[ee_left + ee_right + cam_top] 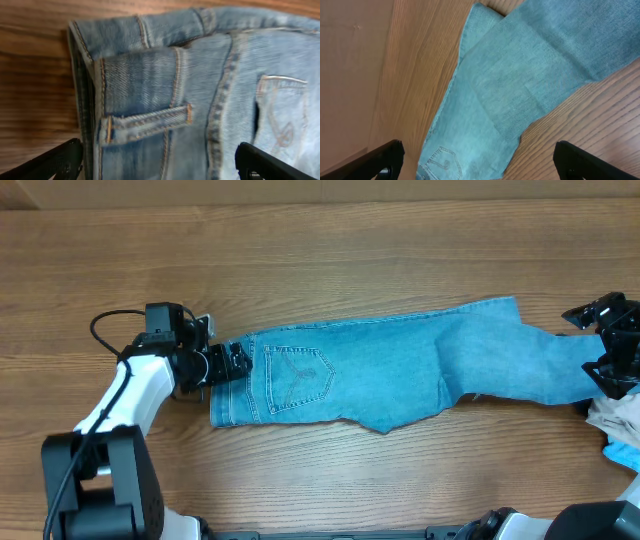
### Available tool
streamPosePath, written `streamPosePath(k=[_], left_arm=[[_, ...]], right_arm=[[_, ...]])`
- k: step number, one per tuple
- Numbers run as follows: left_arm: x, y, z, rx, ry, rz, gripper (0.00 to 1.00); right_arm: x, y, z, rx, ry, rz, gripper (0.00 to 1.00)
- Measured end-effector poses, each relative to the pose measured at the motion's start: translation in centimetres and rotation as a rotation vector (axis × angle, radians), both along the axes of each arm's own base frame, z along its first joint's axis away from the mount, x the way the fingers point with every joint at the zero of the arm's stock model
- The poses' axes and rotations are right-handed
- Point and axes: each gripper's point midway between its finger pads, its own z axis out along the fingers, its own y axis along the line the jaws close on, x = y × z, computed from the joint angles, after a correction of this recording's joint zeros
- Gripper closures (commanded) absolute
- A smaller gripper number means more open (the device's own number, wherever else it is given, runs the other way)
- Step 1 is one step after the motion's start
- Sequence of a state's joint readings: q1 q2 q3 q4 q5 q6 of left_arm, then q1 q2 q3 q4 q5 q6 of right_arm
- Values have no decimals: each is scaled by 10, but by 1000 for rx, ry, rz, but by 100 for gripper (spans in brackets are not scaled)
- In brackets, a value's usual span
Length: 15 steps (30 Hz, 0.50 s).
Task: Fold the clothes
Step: 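Grasp the jeans waistband at the left end with the left gripper, then pull the jeans leftward with the left gripper to straighten them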
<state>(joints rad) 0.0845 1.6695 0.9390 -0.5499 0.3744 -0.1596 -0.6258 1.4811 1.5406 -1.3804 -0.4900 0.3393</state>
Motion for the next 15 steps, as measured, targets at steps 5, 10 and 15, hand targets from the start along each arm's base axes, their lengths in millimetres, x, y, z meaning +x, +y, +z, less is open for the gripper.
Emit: streamPosePath(k=[5,10,15], left_arm=[[-2,0,-19,-5,52,-6,30],[-1,1,-24,-2,61,-8,92],[3,-1,-25,-12,50,-11,96]], right_arm=[[0,0,0,0,1,0,0],[0,0,0,0,1,0,0],[0,0,0,0,0,0,0]])
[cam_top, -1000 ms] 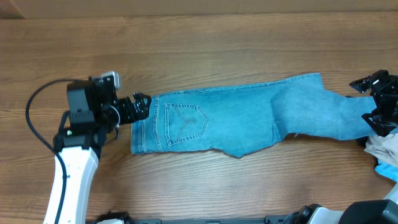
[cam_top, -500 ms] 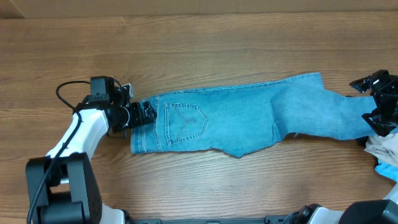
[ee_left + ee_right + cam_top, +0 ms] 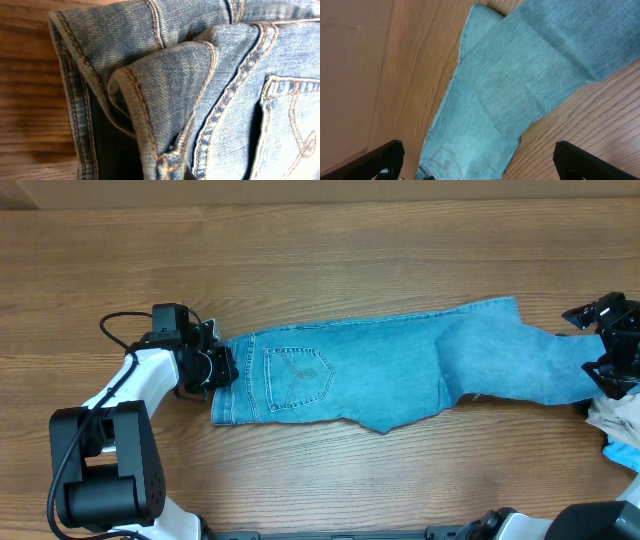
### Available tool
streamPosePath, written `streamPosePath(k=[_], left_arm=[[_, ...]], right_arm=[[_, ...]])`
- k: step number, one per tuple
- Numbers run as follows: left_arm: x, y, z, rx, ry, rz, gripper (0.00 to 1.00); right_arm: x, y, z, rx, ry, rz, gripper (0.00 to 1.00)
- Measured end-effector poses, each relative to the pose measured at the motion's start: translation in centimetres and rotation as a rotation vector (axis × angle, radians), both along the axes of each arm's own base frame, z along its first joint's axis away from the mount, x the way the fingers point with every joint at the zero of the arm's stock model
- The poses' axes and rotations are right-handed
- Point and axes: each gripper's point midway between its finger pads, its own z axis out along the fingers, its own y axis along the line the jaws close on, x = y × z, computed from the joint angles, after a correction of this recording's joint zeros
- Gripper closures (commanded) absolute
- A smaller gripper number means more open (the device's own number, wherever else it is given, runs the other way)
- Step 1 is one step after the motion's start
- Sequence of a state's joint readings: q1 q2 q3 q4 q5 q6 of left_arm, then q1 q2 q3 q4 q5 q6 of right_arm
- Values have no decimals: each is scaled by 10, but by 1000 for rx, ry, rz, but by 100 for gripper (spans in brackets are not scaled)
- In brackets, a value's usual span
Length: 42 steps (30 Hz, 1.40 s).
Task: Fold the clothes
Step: 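Pull the jeans leftward with the left gripper to straighten them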
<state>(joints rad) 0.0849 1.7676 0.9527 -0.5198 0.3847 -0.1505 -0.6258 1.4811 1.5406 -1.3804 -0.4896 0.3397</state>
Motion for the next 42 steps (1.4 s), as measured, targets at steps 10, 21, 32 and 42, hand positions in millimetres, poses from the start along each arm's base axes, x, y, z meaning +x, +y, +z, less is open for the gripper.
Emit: streamPosePath(k=[10,21,32,42], left_arm=[[1,87,-1,60,20,278,96],[-6,189,31,144,52,578,96],[-17,240,48,156,43,758,44],[10,201,116,-94,5,644,45]], right_arm=[[0,0,0,0,1,0,0],[0,0,0,0,0,0,0],[3,-2,1,-11,-14,0,0],[0,9,2,39,-9,20,0]])
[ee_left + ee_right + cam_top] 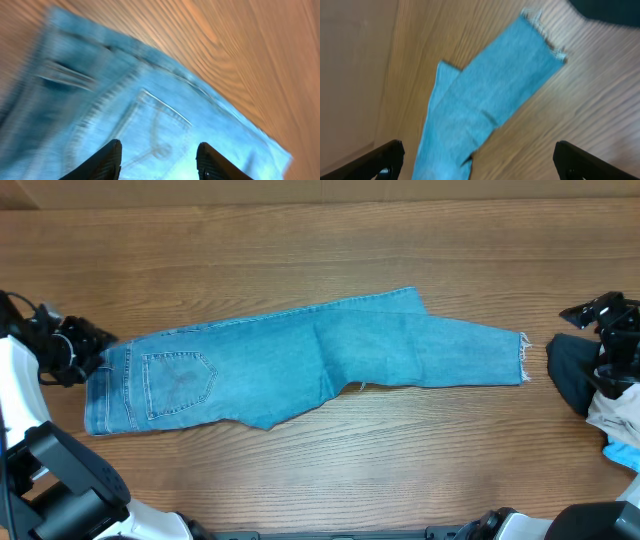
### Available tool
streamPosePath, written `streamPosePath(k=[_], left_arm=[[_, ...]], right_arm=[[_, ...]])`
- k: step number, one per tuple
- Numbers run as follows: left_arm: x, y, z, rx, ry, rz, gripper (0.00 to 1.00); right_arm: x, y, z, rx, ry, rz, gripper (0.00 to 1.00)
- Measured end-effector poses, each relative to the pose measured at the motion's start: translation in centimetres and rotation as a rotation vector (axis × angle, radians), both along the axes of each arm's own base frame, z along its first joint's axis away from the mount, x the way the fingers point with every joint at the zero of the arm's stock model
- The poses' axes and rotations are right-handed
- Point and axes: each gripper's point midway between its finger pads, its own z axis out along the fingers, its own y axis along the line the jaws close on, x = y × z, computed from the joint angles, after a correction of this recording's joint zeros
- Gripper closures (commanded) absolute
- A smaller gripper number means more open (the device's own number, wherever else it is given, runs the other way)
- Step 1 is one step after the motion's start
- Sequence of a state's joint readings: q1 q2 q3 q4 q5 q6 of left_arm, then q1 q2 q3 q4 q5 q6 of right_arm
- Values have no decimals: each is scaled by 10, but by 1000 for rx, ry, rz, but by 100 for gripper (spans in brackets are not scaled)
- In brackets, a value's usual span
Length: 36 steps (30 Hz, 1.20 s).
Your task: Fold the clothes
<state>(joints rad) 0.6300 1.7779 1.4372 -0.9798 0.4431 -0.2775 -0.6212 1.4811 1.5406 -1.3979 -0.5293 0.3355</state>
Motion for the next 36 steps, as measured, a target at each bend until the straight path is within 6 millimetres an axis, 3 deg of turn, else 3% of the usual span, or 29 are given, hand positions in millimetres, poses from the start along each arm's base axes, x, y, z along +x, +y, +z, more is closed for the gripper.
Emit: streamPosePath(k=[4,7,9,12,14,18,24,26,31,36], left_arm=[[7,-51,3,-64,-9,-174,31],[13,-100,2,-60,10,-332,2],[18,-136,-1,-23,24,-451,0],[19,-182,-10,15,58,-585,0],[18,-203,-19,17,80,-639,0],[13,-225,-50,-6,176,-681,0],[3,-252,-93,-40,293,-737,0],[1,-257,-106,-54,321,-747,0],[1,-259,-107,-68,322,-747,0],[2,-259,-108,-69,323,-730,0]], right_arm=[[-9,37,-4,29,47,145,0],[-7,69,-12,-26,95,272,0],[-5,80,-22,-39,114,295,0],[-12,101,-54,5,196,300,0],[-13,113,-70,43,209,312,0],[-17,140,-96,130,217,351,0],[-33,164,-115,209,288,355,0],[-36,184,-125,254,293,373,0],[-32,217,-146,310,270,371,0],[-26,249,-145,326,241,402,0]])
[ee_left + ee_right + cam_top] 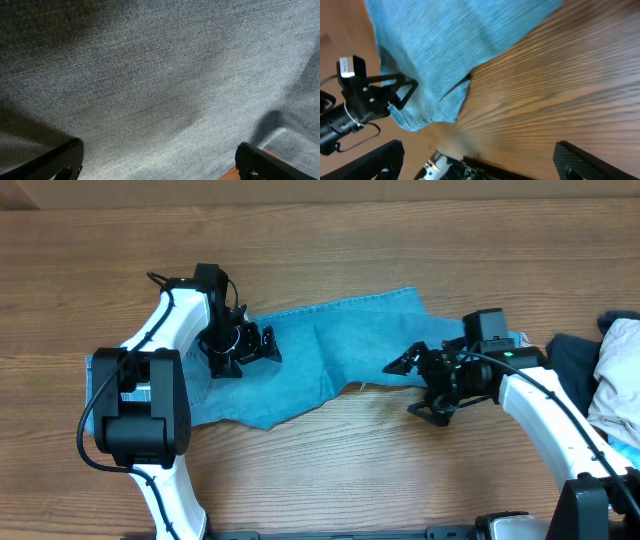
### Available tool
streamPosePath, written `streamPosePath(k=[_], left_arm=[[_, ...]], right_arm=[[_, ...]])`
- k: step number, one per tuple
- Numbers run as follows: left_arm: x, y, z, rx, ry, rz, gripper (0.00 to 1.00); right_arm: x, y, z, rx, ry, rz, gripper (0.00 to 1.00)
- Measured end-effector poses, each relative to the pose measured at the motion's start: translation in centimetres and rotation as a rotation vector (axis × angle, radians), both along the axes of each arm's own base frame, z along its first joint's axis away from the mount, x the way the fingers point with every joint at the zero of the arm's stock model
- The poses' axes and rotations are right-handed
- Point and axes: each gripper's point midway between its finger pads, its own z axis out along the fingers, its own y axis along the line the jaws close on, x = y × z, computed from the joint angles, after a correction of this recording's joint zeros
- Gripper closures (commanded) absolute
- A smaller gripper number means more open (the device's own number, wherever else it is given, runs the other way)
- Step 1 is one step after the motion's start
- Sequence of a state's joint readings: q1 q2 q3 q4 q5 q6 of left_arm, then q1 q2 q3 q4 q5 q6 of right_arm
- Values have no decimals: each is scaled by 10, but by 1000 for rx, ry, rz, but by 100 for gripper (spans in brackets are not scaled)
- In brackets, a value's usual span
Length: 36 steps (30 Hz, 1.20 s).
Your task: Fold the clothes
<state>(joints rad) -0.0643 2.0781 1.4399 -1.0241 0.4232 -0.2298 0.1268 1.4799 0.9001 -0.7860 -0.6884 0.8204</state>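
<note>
A pair of light blue jeans [350, 340] lies flat across the table, waistband at the left, legs pointing right. My left gripper [250, 358] hangs open over the seat and thigh area; in the left wrist view the denim [150, 75] fills the frame between its widely spread fingers [60, 160]. My right gripper [402, 390] is open at the front edge of the legs, over bare wood [545, 100], with the jeans [445, 45] ahead of it. The right arm hides the legs' hem end.
A pile of other clothes [610, 370], dark, white and blue, lies at the table's right edge behind the right arm. The left arm [170, 320] crosses over the jeans' upper part. Bare wooden table [330, 240] runs along the back and front.
My left gripper has gone from the far left by the waistband to above the thigh area. My right gripper has left the right edge and is now at the legs. The jeans lie as before.
At first my left gripper stood open at the waistband, with the jeans further right and their leg end at the right gripper. Then it was shut on the waistband. Later the jeans lay further left, let go. Now both grippers are open over them.
</note>
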Motion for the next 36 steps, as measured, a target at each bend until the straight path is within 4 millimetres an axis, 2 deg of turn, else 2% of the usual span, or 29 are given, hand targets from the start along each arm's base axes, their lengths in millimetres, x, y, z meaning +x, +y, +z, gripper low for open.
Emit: streamPosePath(k=[2,6,10,23,30,36], left_arm=[[0,0,0,1,1,3,0],[0,0,0,1,0,3,0],[1,0,0,1,-2,4,0],[2,0,0,1,-5,6,0],[2,0,0,1,-5,6,0],[2,0,0,1,-4,6,0]], right_arm=[[-1,13,0,-3,-3,14,0],[-4,22,-5,-53,19,1,0],[5,34,-5,-66,-37,-3,0],[39,37,-30,-93,-57,-97,0],[44,38,-49,-106,-29,-107,0],[48,25,-65,-177,-19,-142,0]])
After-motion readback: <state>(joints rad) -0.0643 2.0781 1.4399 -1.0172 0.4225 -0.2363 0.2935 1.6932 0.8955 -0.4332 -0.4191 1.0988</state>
